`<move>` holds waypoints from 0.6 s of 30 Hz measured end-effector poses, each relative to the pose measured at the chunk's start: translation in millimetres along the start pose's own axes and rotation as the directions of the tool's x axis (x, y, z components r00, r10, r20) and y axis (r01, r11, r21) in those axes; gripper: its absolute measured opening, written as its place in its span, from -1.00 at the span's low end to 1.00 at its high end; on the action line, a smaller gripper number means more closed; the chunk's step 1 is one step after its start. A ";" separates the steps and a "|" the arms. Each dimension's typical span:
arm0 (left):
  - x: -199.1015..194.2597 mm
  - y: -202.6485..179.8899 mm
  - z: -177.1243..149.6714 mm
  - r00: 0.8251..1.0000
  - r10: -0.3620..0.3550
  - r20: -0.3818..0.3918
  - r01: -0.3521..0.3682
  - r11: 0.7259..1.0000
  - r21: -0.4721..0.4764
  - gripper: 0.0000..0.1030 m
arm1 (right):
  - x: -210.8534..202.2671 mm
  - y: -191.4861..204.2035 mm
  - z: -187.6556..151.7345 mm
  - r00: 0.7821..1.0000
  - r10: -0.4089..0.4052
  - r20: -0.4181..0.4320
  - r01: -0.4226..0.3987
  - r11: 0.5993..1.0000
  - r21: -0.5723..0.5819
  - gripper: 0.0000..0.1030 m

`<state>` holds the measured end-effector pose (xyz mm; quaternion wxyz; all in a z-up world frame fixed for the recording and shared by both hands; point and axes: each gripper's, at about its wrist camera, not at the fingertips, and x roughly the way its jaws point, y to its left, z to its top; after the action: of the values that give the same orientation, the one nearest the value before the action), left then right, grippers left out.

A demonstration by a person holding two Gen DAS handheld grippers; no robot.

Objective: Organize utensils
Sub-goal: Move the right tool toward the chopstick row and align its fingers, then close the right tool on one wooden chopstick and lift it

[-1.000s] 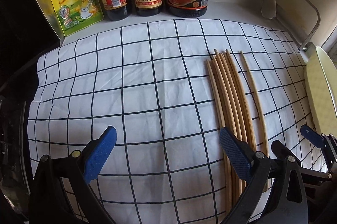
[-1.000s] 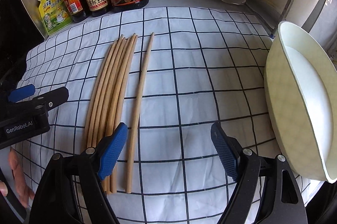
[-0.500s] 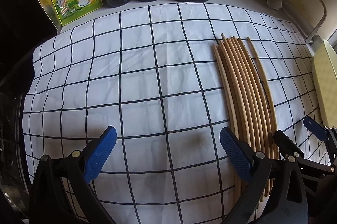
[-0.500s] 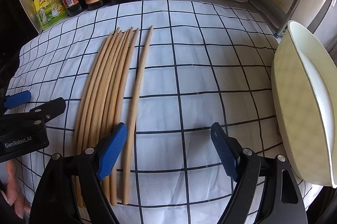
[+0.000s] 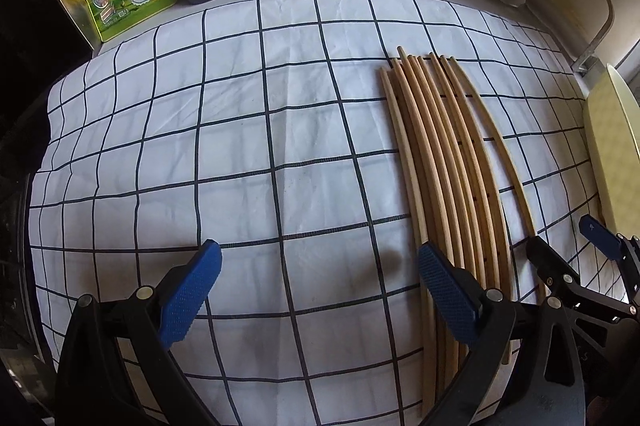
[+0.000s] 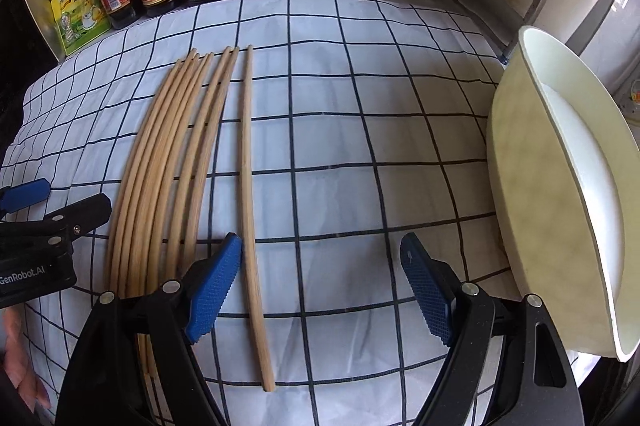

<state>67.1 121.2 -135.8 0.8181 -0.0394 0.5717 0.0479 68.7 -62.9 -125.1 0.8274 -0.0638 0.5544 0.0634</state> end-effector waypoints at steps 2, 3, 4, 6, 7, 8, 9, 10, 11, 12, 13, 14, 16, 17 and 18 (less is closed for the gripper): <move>0.3 -2.5 -0.5 1.000 -0.001 0.001 0.001 1.000 0.006 0.88 | -0.8 -3.9 -2.6 1.000 -0.005 0.001 0.005 1.000 0.009 0.50; 0.1 -3.8 -0.7 1.000 -0.003 0.001 0.003 1.000 0.008 0.88 | -1.2 -5.2 -3.5 1.000 -0.005 0.002 0.005 1.000 0.010 0.51; 0.0 -4.7 -0.7 1.000 -0.005 0.000 0.005 1.000 0.010 0.88 | -1.5 -6.1 -4.2 1.000 -0.005 0.003 0.005 1.000 0.010 0.51; 0.8 -6.7 -0.9 1.000 -0.006 -0.002 0.006 1.000 0.012 0.88 | -1.7 -6.9 -5.5 1.000 -0.003 0.003 0.003 1.000 0.011 0.51; 1.2 -7.2 -0.8 1.000 -0.005 -0.002 0.005 1.000 0.013 0.88 | -1.7 -6.7 -5.3 1.000 -0.002 0.003 0.002 1.000 0.012 0.51; 0.1 -7.5 -2.3 1.000 -0.004 0.000 0.004 1.000 0.011 0.88 | -1.8 -6.5 -5.3 1.000 -0.001 0.004 0.001 1.000 0.012 0.51; 0.0 -7.6 -2.3 1.000 -0.001 0.000 0.001 1.000 0.011 0.88 | -1.9 -5.8 -5.2 1.000 0.001 0.005 -0.001 1.000 0.011 0.50; -0.2 -7.4 -2.3 1.000 0.001 0.001 -0.001 1.000 0.011 0.88 | -1.8 -4.8 -4.7 1.000 0.001 0.007 -0.001 1.000 0.008 0.50; -0.3 -7.7 -2.0 1.000 0.005 0.001 -0.005 1.000 0.011 0.88 | -1.9 -4.3 -5.0 1.000 0.002 0.009 -0.002 1.000 0.004 0.51; -0.7 -7.3 -2.8 1.000 0.009 0.001 -0.009 1.000 0.011 0.88 | -2.0 -3.7 -4.8 1.000 0.003 0.010 -0.003 1.000 0.000 0.50; -1.5 -7.1 -4.4 1.000 0.015 -0.001 -0.015 1.000 0.011 0.88 | -2.2 -3.1 -5.0 1.000 0.003 0.010 -0.003 1.000 -0.003 0.50; -1.1 -6.7 -4.1 1.000 0.014 -0.006 -0.014 1.000 0.008 0.89 | -2.3 -2.5 -5.0 1.000 0.003 0.010 -0.003 1.000 -0.005 0.51; -0.6 -4.8 -4.0 1.000 0.013 -0.015 -0.013 1.000 0.003 0.89 | -2.5 -1.6 -5.0 1.000 0.006 0.011 -0.005 1.000 -0.006 0.51; 1.2 -5.1 -4.1 0.999 0.024 -0.026 -0.023 1.000 0.006 0.88 | -2.5 -1.3 -4.9 1.000 0.006 0.012 -0.006 1.000 -0.008 0.51; 2.6 -5.2 -5.4 0.999 0.033 -0.033 -0.032 0.999 0.011 0.90 | -2.5 -1.3 -4.9 1.000 0.005 0.014 -0.005 1.000 -0.010 0.51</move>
<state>63.6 115.5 -140.1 0.8078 -0.0264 0.5860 0.0575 63.5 -65.1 -124.6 0.8307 -0.0659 0.5485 0.0687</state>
